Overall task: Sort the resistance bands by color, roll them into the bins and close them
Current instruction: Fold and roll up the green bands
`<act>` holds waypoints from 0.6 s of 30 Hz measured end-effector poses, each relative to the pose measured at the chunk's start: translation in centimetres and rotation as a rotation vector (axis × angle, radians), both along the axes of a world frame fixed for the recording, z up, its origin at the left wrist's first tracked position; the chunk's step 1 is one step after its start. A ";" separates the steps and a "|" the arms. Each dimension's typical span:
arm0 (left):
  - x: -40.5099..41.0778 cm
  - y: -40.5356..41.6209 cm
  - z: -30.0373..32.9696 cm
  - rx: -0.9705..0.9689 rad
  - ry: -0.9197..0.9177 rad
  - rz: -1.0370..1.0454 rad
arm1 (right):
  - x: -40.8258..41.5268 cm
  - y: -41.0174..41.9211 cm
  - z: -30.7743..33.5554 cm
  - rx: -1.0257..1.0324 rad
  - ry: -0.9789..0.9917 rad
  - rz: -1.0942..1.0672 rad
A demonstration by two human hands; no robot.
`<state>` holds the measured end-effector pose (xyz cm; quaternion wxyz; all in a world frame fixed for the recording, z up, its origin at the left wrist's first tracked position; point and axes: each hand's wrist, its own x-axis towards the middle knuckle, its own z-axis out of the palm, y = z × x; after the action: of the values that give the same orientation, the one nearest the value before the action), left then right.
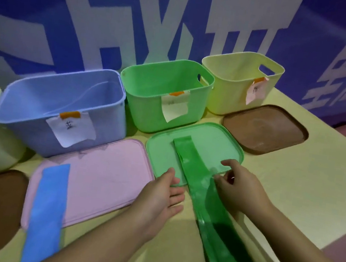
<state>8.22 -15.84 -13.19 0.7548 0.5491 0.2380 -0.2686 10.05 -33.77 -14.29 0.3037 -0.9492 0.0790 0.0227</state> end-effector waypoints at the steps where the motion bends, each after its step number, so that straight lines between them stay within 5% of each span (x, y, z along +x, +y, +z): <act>1: 0.0 -0.1 -0.5 -0.015 -0.003 -0.002 | -0.2 -0.1 0.0 0.018 0.003 0.017; 10: -0.4 -1.1 -2.1 -0.018 -0.102 0.061 | -1.3 1.0 -1.2 0.221 -0.045 0.146; 18: -4.0 -1.0 1.7 -0.132 -0.289 0.185 | -2.7 2.6 3.5 0.759 -0.142 0.086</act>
<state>4.18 -16.88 -11.50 0.8370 0.5071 0.1585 -0.1311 7.33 -31.12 -10.77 0.6366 -0.7711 0.0037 -0.0027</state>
